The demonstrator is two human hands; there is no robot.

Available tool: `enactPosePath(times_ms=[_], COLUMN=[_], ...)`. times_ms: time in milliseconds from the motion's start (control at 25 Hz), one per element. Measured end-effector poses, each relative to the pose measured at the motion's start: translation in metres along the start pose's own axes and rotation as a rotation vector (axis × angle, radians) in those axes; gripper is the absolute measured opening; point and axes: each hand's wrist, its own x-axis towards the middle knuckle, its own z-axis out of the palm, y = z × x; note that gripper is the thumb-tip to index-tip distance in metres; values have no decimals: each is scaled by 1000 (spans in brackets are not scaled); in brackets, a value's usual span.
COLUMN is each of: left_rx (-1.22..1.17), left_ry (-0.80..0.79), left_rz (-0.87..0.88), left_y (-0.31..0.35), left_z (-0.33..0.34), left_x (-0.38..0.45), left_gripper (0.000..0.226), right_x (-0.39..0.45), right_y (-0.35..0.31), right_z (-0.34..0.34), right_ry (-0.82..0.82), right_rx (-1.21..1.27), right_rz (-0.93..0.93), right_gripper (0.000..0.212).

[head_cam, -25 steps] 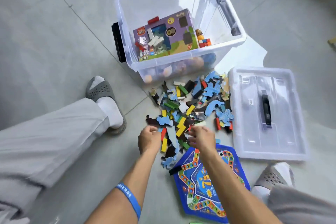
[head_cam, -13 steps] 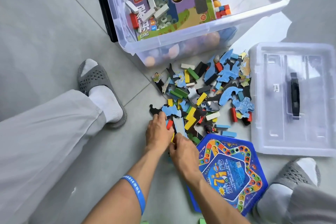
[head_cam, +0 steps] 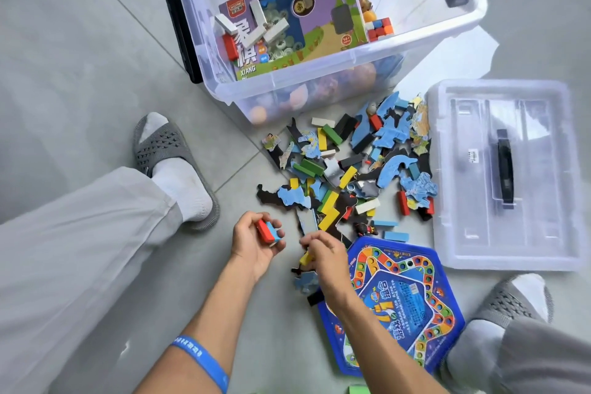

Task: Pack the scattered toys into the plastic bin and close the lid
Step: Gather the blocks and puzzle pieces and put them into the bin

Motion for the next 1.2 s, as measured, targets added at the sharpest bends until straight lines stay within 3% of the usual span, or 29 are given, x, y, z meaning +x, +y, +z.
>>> enactPosePath(times_ms=[40,120,200,360,520,640,800,920,1040,1120,1200], left_rx=[7,66,152,301,486,785,868,1146,1522,1695,1748], left_ry=[-15,-30,-23,20,69,102,64,46,69,114,170], left_rz=[-4,-13,-7,34,97,229,387,563,722,818,884], left_y=[0,-2,-4,-10,-22,-32,-39,-42,-51,-59,-63], left_z=[4,11,17,20,13,18,43,63,81,88,92], left_x=[0,1,0,-4,-5,-5,-5,0,6,8,10], left_gripper=[13,22,27,21,13,4,5,12,19,25,32], right_x=[2,9,14,19,18,22,23,18,16,17,19], right_y=[-1,-1,1,5,11,12,10,1,-12,-20,-29], right_z=[-12,-36,-52,-54,-45,-39,-40,-58,-88,-110,-132], right_ry=[25,151,246,268,201,206,196,169,215,129,49], right_rx=[136,184,-46,-381,-1166,-1275,-1135,-737,-279,92,341], right_rz=[61,115,57,-45,-288,-308,-331,-316,-209,-105,6], right_gripper=[16,27,33,23,16,16,17,20,9,17,11])
